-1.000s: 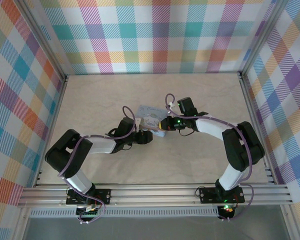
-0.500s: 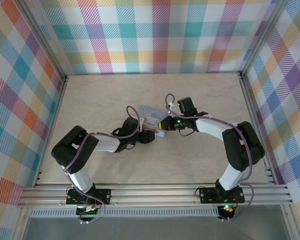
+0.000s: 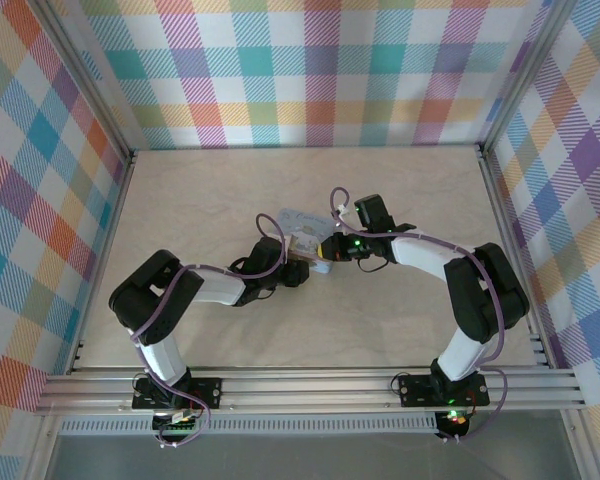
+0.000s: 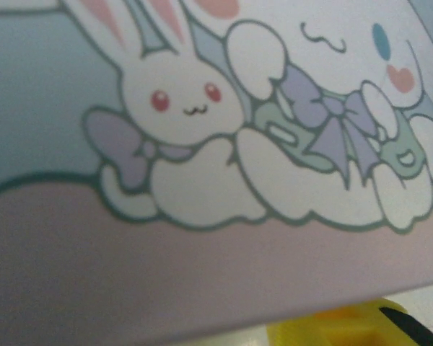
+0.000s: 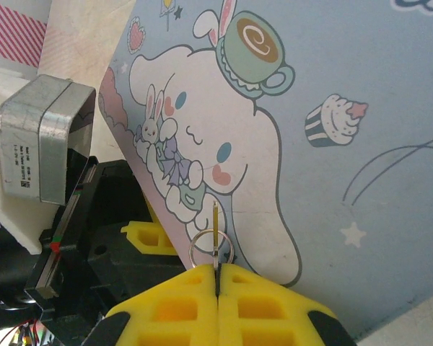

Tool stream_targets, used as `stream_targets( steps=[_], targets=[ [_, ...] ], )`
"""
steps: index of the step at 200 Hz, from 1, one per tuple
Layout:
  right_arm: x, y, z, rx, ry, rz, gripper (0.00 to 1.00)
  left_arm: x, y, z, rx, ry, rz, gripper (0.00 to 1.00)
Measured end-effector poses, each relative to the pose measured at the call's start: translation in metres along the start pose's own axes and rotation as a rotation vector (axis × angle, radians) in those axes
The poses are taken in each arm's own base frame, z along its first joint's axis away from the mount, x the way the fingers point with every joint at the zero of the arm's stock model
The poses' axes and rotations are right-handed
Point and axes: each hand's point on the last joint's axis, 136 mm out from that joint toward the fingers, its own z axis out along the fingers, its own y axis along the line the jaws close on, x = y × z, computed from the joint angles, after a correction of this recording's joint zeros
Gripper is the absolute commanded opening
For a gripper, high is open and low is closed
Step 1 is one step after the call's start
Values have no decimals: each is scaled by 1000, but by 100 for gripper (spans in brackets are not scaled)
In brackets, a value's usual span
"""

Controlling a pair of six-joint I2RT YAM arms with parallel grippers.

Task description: Unlock a padlock with a key

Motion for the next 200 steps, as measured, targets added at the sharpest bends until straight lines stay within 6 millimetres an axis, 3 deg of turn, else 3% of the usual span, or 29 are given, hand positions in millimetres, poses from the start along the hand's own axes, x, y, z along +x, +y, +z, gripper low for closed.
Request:
stream_targets(
  steps=[70, 154, 200],
  targets=[
    [-1, 1, 1, 5, -4, -7, 0, -3, 0, 4, -19, -15, -58, 34],
    [-1, 1, 1, 10, -7, -9, 0, -6, -1, 5, -29, -24, -91, 23],
    [-2, 7, -8, 34, -22, -33, 0, -6, -5, 4, -12, -20, -98, 22]
  ],
)
